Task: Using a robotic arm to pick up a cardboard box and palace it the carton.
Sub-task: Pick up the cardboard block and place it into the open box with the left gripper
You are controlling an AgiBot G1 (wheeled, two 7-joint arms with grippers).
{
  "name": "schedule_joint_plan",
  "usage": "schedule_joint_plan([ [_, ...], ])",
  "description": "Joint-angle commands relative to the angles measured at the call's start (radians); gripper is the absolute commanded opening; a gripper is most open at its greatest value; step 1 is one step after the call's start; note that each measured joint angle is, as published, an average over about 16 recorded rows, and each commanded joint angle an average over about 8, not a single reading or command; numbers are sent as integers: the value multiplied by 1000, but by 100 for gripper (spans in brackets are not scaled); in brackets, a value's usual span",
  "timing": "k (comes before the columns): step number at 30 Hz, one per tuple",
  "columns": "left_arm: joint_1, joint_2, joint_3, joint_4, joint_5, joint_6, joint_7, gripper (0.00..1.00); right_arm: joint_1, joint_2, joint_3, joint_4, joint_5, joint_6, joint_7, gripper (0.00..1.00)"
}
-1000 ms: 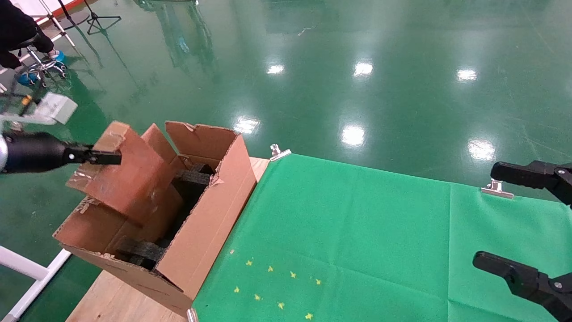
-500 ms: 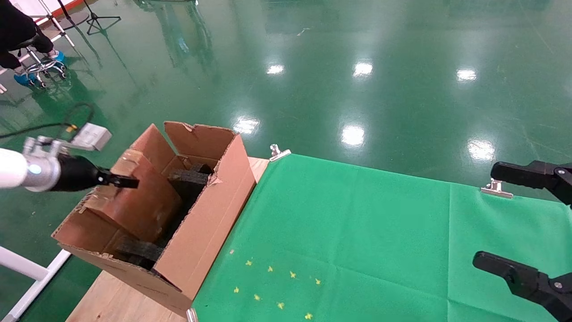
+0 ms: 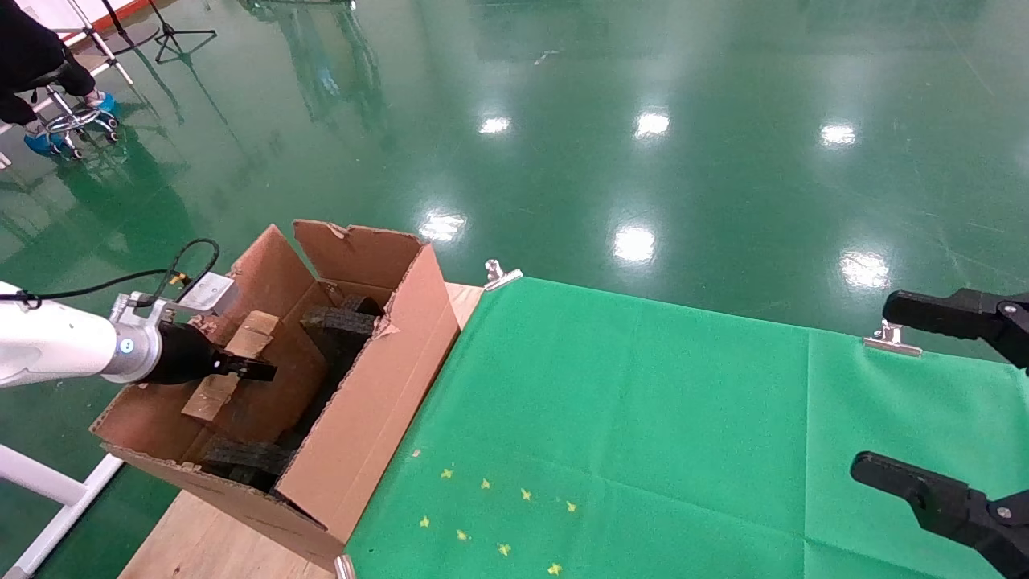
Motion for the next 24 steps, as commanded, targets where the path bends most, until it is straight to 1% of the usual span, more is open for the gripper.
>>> schedule_joint_plan([
  [1, -2, 10, -1, 29, -2, -7, 9, 73, 0, 0, 0, 0, 0, 0, 0, 100],
  [3, -3, 12, -2, 36, -5, -11, 11, 97, 0, 0, 0, 0, 0, 0, 0, 100],
  [4, -3, 14, -4, 41, -6, -13, 13, 100, 0, 0, 0, 0, 0, 0, 0, 100],
  [24, -1, 5, 1, 24, 4, 7, 6, 100, 0, 0, 0, 0, 0, 0, 0, 100],
])
